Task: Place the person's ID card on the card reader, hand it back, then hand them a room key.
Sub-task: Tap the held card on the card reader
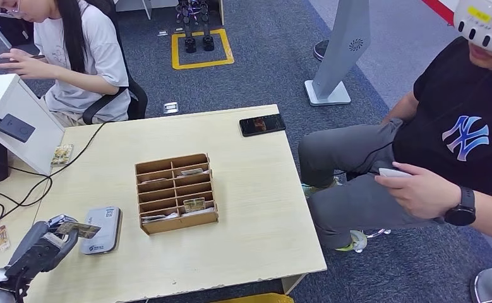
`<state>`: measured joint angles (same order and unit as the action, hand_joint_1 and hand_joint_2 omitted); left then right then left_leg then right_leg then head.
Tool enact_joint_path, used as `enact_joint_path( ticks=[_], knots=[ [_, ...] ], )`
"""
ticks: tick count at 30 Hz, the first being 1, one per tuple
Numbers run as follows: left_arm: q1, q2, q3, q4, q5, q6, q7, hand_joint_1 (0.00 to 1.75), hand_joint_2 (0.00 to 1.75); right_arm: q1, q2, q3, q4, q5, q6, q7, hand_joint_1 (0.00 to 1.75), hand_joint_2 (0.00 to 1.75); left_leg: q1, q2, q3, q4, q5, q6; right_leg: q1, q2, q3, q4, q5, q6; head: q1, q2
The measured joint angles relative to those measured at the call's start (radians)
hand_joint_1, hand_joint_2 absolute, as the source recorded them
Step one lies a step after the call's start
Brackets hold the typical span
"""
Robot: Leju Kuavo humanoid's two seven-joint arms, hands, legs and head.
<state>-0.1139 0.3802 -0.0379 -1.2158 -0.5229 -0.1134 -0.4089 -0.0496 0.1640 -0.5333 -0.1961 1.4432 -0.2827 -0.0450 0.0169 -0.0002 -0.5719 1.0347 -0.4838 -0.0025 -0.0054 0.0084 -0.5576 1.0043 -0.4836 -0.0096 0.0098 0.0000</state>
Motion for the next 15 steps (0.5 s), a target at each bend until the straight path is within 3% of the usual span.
enact_joint_path(
  ticks=[15],
  knots=[
    [-0.015,-0.002,-0.042,0.033,-0.146,0.112,0.050,1.75,1.75,0.000,0.000,-0.001,0.000,0.003,0.004,0.000,0.00,0.00,0.000,0.000,0.000,0.000,0.000,0.000,0.000,0.000,0.000,0.000,0.000,0.000,0.000,0.000]
  ],
)
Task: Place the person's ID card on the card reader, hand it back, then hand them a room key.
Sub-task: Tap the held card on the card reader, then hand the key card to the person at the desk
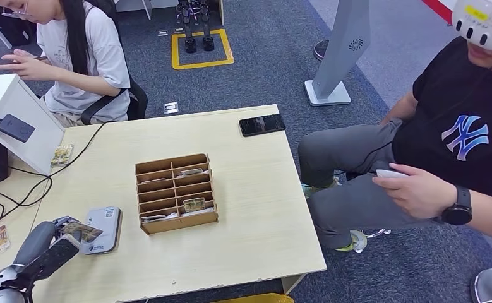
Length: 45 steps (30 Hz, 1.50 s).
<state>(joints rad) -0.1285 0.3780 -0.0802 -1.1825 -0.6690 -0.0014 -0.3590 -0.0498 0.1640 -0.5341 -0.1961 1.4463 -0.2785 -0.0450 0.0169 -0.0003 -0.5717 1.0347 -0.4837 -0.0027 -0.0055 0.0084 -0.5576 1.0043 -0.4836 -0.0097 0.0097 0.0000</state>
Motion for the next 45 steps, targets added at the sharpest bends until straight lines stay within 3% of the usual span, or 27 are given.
enact_joint_path(
  ticks=[22,32,45],
  knots=[
    [-0.020,-0.013,-0.014,0.044,-0.085,0.056,0.040,1.75,1.75,0.000,0.000,0.000,0.000,0.016,0.003,-0.006,0.00,0.00,0.000,0.000,0.000,0.000,0.000,0.000,0.000,0.000,0.001,0.000,0.000,0.000,0.000,0.000],
    [-0.051,-0.053,-0.038,0.093,-0.188,0.122,0.077,1.75,1.75,-0.001,0.000,0.000,0.000,0.017,0.009,-0.009,0.00,0.00,0.000,-0.001,0.001,0.000,0.000,0.000,0.000,-0.001,0.002,0.000,0.000,0.000,0.000,0.000],
    [-0.078,-0.100,-0.053,0.161,-0.209,0.166,0.094,1.75,1.75,-0.001,0.000,-0.003,0.000,0.018,0.009,-0.009,0.00,0.00,0.000,-0.001,0.003,0.000,0.000,0.000,0.000,-0.001,0.004,0.000,0.000,0.000,0.000,0.000]
  ],
)
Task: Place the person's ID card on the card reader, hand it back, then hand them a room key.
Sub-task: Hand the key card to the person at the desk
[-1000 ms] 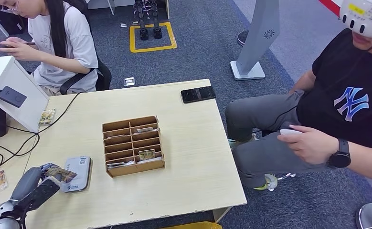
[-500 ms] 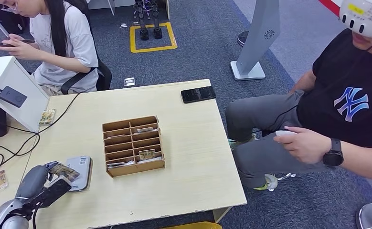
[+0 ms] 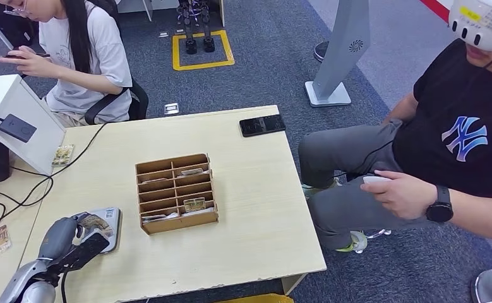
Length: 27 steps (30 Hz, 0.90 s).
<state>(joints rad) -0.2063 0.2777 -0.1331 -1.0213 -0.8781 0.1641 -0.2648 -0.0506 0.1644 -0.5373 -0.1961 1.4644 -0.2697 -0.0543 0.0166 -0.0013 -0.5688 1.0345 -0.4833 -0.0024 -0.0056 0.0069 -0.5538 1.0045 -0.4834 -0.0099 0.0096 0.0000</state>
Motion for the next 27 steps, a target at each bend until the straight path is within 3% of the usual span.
enact_joint_path(
  ticks=[15,21,27],
  knots=[
    [-0.009,-0.026,0.000,0.028,0.004,0.017,-0.013,1.75,1.75,0.000,0.000,-0.012,0.000,0.015,0.000,0.000,0.00,0.00,0.000,0.000,0.001,0.000,0.000,0.000,0.000,0.000,0.001,0.000,0.000,0.000,0.000,0.000],
    [0.019,-0.076,0.057,-0.013,0.324,-0.100,-0.149,1.75,1.75,0.000,0.000,-0.014,0.000,0.023,0.000,0.001,0.00,0.00,0.000,0.000,0.001,0.000,0.001,-0.001,0.000,-0.001,0.001,0.000,0.000,0.000,0.000,0.000],
    [0.046,-0.114,0.106,-0.067,0.400,-0.131,-0.156,1.75,1.75,0.000,0.000,-0.014,0.000,0.032,-0.001,0.005,0.00,0.00,0.000,0.000,0.000,0.000,0.001,-0.001,0.000,0.000,0.000,0.000,0.000,0.000,0.000,0.000]
  ],
)
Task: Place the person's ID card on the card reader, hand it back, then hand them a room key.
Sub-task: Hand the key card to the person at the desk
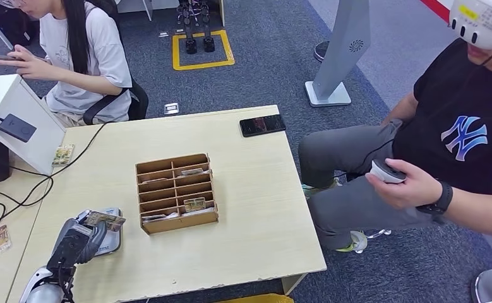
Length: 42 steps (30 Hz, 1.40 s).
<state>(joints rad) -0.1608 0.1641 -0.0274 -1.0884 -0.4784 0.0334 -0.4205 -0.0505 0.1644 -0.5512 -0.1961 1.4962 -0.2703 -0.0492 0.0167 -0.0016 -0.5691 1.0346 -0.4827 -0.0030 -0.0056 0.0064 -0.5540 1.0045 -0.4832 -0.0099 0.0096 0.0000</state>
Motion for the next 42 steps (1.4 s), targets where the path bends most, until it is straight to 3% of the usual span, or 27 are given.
enact_joint_path(
  ticks=[8,14,19,24,32,42],
  knots=[
    [-0.017,-0.057,0.111,-0.052,0.213,0.023,-0.009,1.75,1.75,0.000,0.000,0.000,0.000,0.013,-0.001,0.001,0.00,0.00,0.000,0.000,-0.001,0.000,0.000,0.000,0.000,0.000,-0.001,0.000,0.000,0.000,0.000,0.000],
    [-0.083,-0.092,0.185,-0.059,0.225,0.169,-0.060,1.75,1.75,-0.001,0.000,0.000,0.000,0.025,0.001,0.005,0.00,0.00,0.000,0.000,-0.001,0.000,0.001,0.000,0.000,0.000,-0.001,0.000,0.001,-0.001,0.000,0.000],
    [-0.175,-0.101,0.194,-0.020,-0.045,0.461,-0.095,1.75,1.75,-0.004,0.001,0.003,0.000,0.046,0.012,0.002,0.00,0.00,0.000,-0.001,-0.002,0.000,0.002,0.000,0.000,-0.001,-0.002,0.000,0.001,0.000,0.000,0.000],
    [-0.303,-0.088,0.194,0.114,-0.229,0.627,-0.106,1.75,1.75,-0.009,0.003,0.008,0.000,0.062,0.016,-0.006,0.00,0.00,0.000,-0.002,-0.003,0.000,0.003,0.000,0.000,-0.001,-0.002,0.000,0.003,-0.001,0.000,0.000],
    [-0.417,-0.085,0.261,0.228,-0.535,0.659,-0.087,1.75,1.75,-0.011,0.006,0.024,0.000,0.073,0.022,-0.001,0.00,0.00,0.000,-0.001,-0.003,0.000,0.003,0.000,0.000,0.000,-0.004,0.000,0.003,0.000,0.000,0.000],
    [-0.485,-0.127,0.347,0.308,-0.652,0.660,-0.113,1.75,1.75,-0.013,0.013,0.026,0.000,0.073,0.025,0.004,0.00,0.00,0.000,-0.001,-0.004,0.000,0.003,0.000,0.000,0.000,-0.004,0.000,0.004,0.000,0.000,0.000]
  ],
)
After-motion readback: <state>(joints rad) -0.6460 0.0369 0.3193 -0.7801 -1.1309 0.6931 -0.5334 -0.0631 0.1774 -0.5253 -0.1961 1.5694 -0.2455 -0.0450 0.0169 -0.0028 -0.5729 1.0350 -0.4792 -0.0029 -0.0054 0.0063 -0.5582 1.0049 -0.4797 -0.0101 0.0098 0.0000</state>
